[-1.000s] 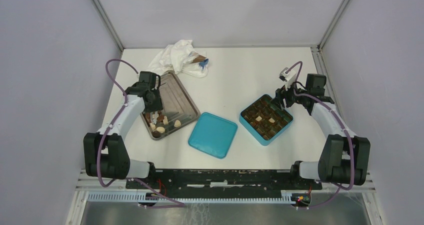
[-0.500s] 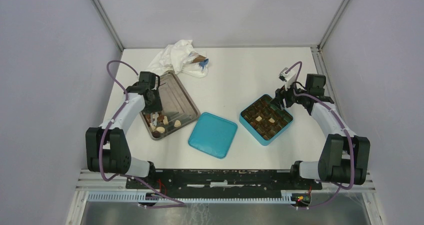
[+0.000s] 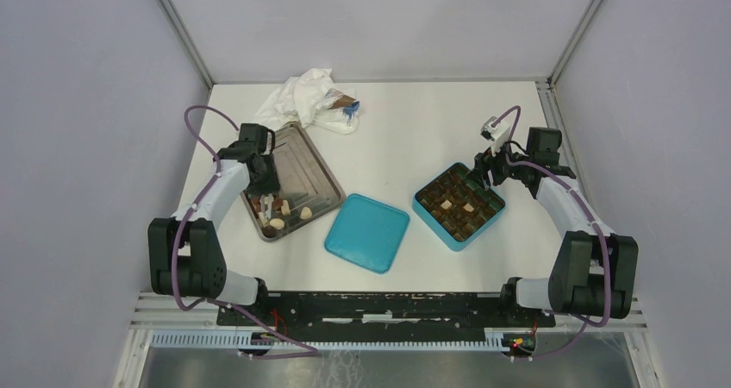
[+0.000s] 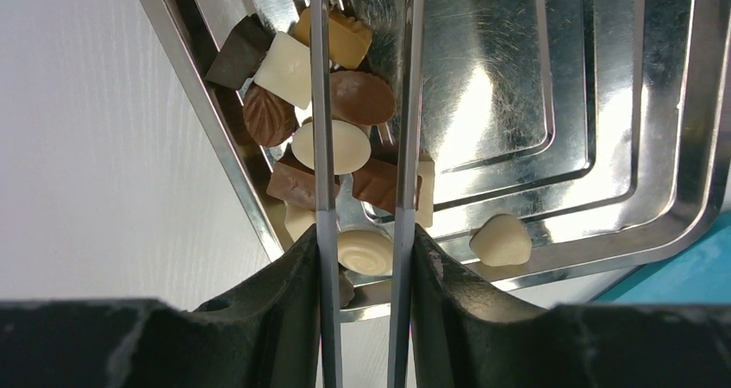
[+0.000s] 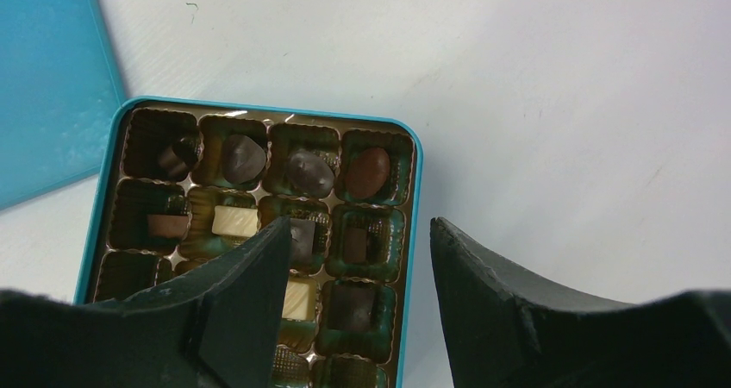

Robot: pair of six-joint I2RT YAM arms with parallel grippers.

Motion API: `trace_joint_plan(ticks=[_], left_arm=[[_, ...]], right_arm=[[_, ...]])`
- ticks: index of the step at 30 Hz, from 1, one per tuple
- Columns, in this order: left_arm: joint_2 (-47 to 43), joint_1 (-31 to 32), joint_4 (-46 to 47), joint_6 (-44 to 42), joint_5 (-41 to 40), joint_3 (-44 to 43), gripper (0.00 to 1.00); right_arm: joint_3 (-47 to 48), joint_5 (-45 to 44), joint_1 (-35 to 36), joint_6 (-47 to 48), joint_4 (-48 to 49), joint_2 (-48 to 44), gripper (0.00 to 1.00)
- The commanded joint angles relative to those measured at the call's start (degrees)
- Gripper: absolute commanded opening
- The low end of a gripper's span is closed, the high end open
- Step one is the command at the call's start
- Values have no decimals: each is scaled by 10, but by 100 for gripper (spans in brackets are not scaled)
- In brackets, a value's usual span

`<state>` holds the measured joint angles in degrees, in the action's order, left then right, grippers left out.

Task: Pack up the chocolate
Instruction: Pick up the fake chocolate from the plate, then pick up the packing box from the center of the board.

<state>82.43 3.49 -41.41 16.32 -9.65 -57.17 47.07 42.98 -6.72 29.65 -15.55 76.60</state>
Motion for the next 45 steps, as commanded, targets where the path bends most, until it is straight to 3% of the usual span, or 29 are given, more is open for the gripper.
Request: trace_joint_plan(ticks=[1,9,19,22,30,37,45], left_arm=[[-39,-3,24,-31,27,-12,6],[-100,-3,24,-24,71,8,2],[-190,11,54,1,248,41,2],[-216,38,70,19,282,51,2],[-268,166,121,81,275,61,2],[-269,289,193,137,247,72,2],[-251,369,248,155,218,87,2]], right_arm=[[7,-4,4,4,6,3,65],[17,-15,4,28,-12,12,70],[29,-55,4,45,-25,21,70],[30,-87,4,51,-24,29,70],[42,-121,7,68,-32,72,66],[58,-121,15,76,-29,114,54],[64,-98,28,85,-29,137,26]])
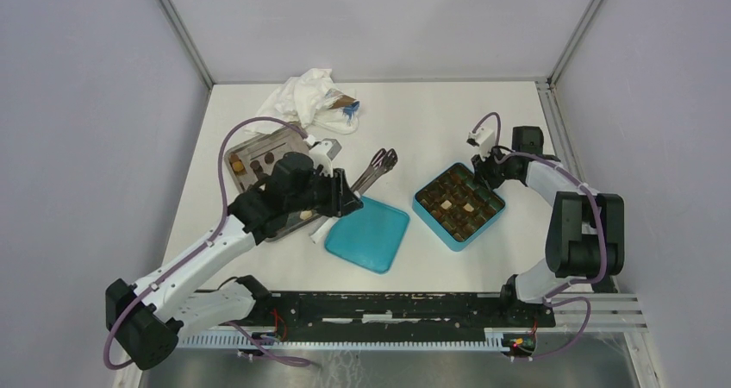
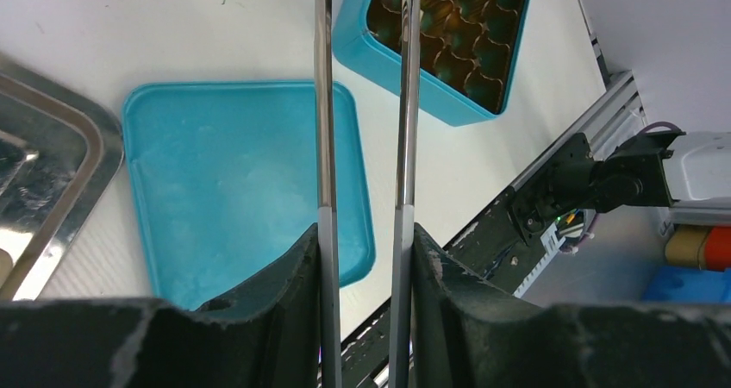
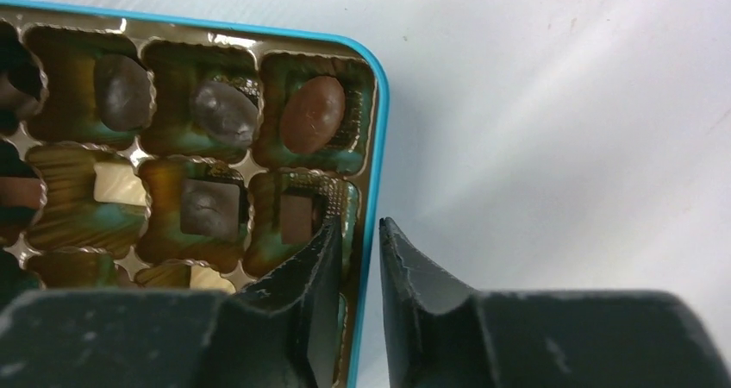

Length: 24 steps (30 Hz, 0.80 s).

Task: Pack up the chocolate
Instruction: Pick up the packing box from the center of the board.

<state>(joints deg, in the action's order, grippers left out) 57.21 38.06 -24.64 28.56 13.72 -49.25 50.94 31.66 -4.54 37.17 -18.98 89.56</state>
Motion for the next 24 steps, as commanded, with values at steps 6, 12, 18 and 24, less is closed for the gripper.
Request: trace_joint_plan(ticks=[6,12,18,24], left_arm=[[12,78,134,35,-34,27,2],[10,137,172,18,-67,42,2],[5,177,216,-10,-85,62,2],[20,222,238,-39,-113,65,2]], right_arm=[[-2,18,7,2,42,-49,0],[-53,2,7,-7,110,-174,0],[-90,7,7,-16,161,-281,0],[-110,23,7,-42,186,-340,0]])
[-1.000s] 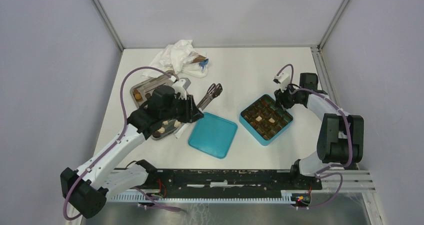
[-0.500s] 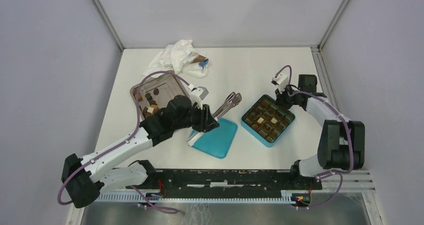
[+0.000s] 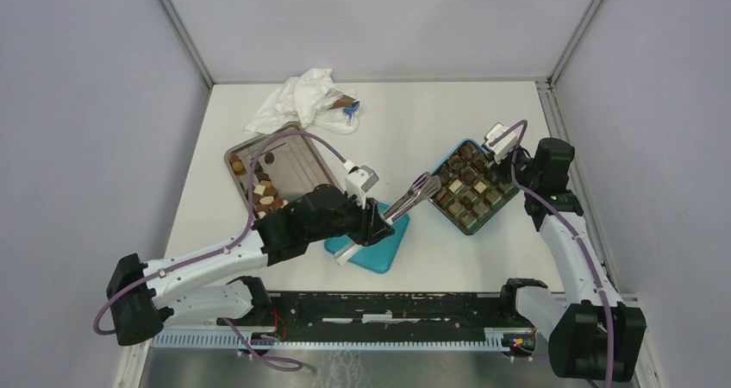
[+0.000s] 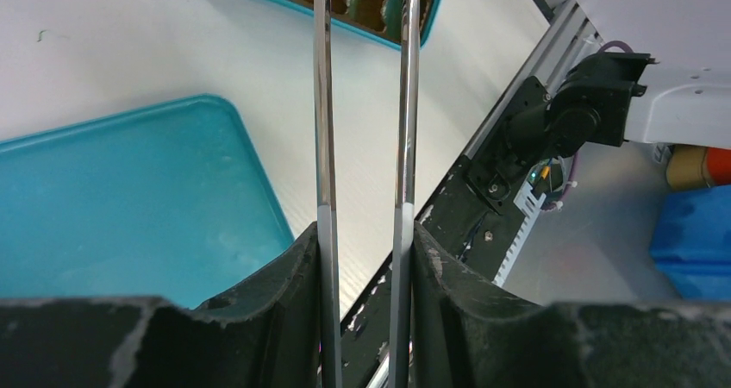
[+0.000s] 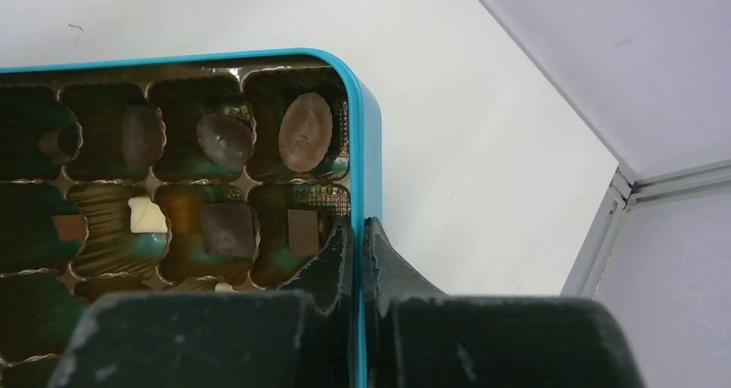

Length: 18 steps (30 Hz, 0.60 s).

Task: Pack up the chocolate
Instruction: Pick up the packing box from the center of the board, then place the packing box at the center of the board.

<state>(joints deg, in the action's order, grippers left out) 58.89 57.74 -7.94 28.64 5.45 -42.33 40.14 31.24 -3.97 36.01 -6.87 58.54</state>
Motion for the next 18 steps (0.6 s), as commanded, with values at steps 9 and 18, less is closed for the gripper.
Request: trace_joint_plan(ticks=[9,18], left_arm=[[48,85,71,-60,-91,-28,2],[122,136,45,-73,-153,-84,2]], right_arm=[[-4,41,1,-49,78,-20,0],[11,60,-1,-70,46,39,0]])
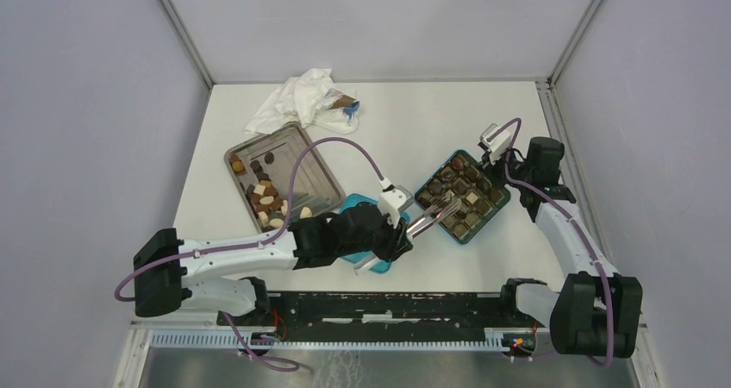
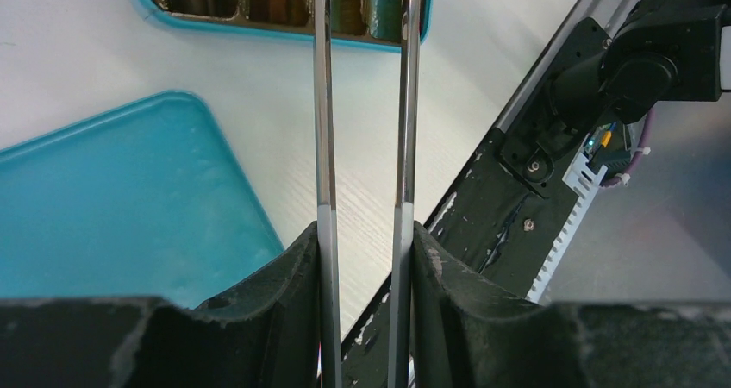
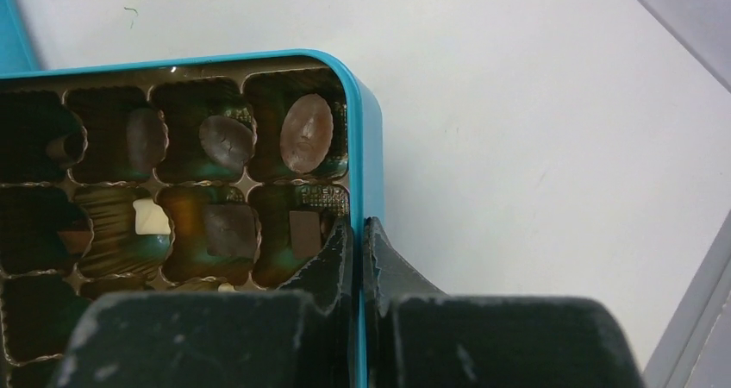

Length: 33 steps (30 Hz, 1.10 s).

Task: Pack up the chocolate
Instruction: Place the packing box at the center of the board.

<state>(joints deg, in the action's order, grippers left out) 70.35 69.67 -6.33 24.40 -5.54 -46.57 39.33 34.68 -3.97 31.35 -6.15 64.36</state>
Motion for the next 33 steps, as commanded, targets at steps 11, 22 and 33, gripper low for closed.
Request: trace_joint_plan(ticks=[11,22,33], left_arm=[[-8,35,32,-53,-78,-30,2],[15,46,-4,-51,-107,-57,2],[90,46,-158,4,-116,-175,2]], right_arm=[[-23,-29,-1,-6,102,-138,0],[27,-5,-1,-48,35,-28,0],[84,-6,-3,-104,-22,136,2]])
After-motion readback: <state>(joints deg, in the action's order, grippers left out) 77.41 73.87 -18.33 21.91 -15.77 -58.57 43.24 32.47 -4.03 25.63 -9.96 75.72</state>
